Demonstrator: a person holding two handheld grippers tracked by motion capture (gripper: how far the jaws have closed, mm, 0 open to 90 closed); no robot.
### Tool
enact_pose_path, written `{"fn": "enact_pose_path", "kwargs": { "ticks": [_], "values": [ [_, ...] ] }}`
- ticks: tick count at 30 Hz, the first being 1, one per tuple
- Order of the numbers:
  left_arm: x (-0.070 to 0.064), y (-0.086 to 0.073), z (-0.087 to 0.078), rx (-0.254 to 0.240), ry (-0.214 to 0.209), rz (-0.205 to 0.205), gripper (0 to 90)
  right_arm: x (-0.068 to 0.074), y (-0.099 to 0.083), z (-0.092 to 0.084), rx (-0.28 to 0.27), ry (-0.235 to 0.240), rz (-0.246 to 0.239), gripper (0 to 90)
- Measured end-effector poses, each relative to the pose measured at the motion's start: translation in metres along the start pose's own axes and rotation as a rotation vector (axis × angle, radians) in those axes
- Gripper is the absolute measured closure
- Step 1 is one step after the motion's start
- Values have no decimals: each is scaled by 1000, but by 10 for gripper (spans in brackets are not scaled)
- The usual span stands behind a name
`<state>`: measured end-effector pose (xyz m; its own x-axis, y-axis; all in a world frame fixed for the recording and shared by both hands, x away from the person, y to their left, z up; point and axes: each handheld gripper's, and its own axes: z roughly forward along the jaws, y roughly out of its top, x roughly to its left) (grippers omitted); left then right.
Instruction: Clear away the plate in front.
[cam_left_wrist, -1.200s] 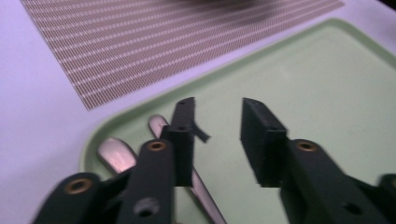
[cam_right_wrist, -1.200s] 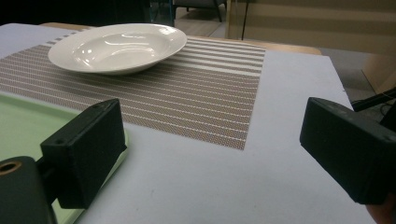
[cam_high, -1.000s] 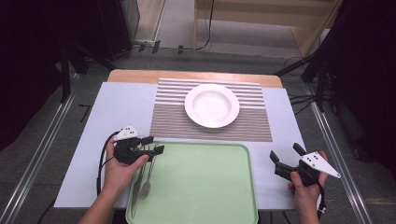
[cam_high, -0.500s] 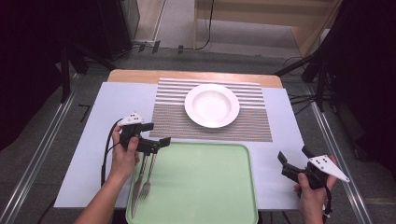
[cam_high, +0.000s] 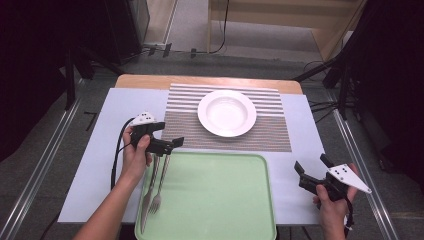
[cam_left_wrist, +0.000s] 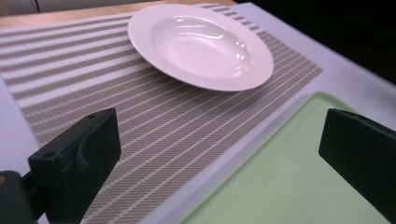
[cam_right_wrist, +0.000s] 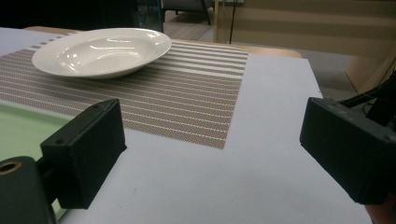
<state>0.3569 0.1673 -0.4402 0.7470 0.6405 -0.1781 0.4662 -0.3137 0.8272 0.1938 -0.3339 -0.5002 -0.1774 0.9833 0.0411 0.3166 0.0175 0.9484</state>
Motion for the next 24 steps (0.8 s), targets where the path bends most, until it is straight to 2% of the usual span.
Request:
{"fn": "enact_pose_path", "kwargs": {
  "ticks": [4,7,11,15,18,22,24],
  "values": [
    [4,3,5,23,-1,11,0,0,1,0,-6,5,-9,54],
    [8,4,9,19,-41,-9,0,0,1,-1,-8,6,-10,54],
    [12,7,15,7,-47,-26,0,2,1,-1,-1,11,5,53],
    [16,12,21,-10,-70,-52,0,2,1,0,-7,15,-10,54],
    [18,15,24,-17,-73,-65,0,3,2,0,-1,22,-3,54],
    [21,18,28,-20,-80,-49,0,2,2,1,-9,19,-9,53],
    [23,20,31,-14,-76,-65,0,2,2,0,-11,21,-10,54]
  ]
}}
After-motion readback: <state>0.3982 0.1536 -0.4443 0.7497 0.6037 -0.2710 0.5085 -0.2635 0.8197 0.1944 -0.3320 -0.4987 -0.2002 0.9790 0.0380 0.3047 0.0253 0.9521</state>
